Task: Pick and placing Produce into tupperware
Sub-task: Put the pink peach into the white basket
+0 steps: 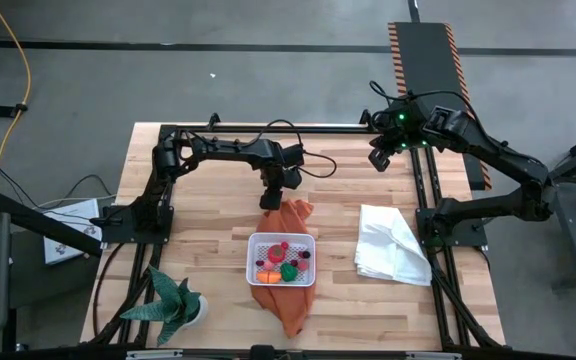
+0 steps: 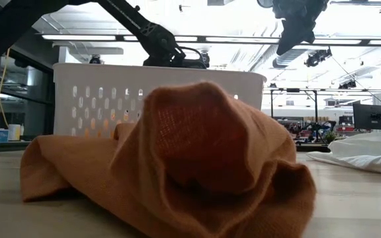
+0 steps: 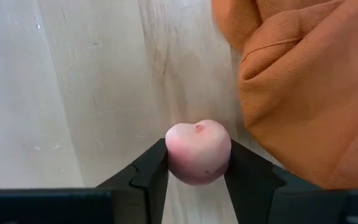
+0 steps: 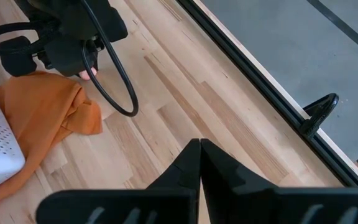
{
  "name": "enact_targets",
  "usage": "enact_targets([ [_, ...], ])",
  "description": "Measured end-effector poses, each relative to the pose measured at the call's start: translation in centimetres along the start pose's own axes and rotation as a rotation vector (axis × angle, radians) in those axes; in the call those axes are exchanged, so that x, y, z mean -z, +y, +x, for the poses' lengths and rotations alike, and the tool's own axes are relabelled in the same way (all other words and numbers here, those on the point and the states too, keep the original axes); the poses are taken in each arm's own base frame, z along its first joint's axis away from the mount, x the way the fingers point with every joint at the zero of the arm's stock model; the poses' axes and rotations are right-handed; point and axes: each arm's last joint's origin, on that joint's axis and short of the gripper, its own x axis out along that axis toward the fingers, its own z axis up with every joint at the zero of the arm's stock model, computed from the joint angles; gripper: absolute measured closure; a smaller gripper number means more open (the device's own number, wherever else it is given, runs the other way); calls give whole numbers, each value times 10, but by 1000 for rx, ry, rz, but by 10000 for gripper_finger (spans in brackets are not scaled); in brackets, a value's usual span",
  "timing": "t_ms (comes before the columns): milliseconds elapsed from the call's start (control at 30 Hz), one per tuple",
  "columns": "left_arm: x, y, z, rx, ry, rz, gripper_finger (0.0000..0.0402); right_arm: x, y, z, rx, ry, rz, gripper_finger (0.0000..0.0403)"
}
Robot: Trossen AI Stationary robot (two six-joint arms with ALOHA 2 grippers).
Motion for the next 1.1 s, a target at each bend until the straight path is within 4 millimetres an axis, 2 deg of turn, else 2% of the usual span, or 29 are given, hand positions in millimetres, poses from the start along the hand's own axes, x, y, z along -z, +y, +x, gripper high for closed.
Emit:
enact_targets([
  [200,-2,1,-7,-15,12,0,274,0,0,0,0,0,0,403],
  [367,-11,6,-29,-39,6,10,283,0,0,0,0,0,0,403],
  [633,-22,17,-73,-49,-22,-41,274,0,0,0,0,3,-1,403],
  [767,-23,20,-89,-33,-38,-82,274,0,0,0,0,3,-11,403],
  [1100,-19,17,-101,-10,-1,-112,273,0,0,0,0,3,-18,403],
])
